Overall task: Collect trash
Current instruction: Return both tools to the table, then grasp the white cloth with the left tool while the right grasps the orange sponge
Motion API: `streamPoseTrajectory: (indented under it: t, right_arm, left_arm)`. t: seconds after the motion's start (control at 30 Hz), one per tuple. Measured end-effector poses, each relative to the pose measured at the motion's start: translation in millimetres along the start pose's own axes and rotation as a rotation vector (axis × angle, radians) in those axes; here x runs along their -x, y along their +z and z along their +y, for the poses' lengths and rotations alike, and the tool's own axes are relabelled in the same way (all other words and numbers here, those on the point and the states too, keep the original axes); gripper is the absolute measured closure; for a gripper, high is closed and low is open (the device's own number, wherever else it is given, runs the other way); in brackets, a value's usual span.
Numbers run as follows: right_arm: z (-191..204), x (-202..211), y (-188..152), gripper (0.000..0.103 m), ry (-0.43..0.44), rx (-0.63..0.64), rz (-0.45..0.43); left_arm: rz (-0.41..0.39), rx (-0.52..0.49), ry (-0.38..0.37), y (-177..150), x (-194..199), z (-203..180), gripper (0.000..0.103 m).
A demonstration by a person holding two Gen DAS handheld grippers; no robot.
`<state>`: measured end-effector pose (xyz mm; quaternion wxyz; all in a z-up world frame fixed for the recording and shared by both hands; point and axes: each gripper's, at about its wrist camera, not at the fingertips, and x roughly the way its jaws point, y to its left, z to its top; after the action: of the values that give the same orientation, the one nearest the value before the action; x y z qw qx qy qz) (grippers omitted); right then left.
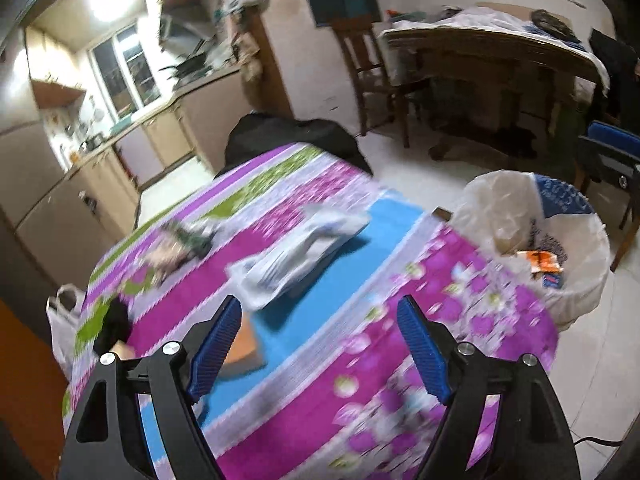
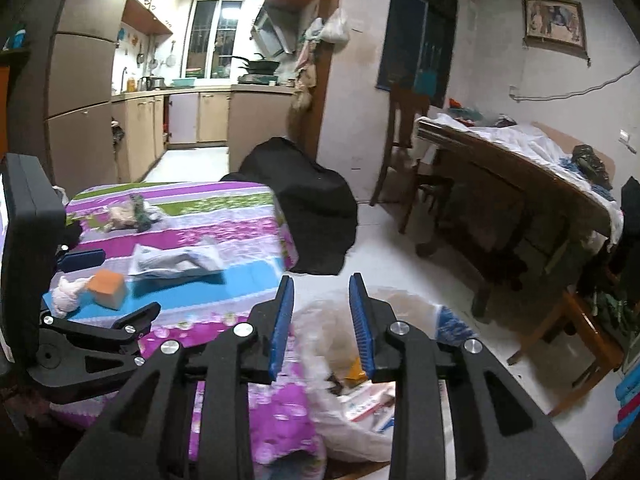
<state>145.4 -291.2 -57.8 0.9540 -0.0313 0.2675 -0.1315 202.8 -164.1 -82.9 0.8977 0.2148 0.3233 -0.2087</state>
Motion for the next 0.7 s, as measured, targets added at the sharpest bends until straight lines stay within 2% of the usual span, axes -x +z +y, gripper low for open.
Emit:
streamPoseTrajectory:
  t: [0.23,0.43,0.57,0.7]
  right_arm:
    - [40,-3,-14,0.071,0.08,0.021,0.035]
    - [68,-6,-29,0.069,0.175,-0.026,0.086]
    - [83,-15,-40,0.069,0.235,-0.071,0.133]
    - [92,-22,-49,0.068,0.268,-0.09,0.164]
  left_arm:
    - [0.049,0.102,0.017,-44,7,50,0.023]
    - [0.06,0.23,0.013,-89,20,91,0.023]
    - [0.06,0.303,0.036,-116,26,118,0.023]
    - [0.041,0.352,-0.003,-129,26,136,0.023]
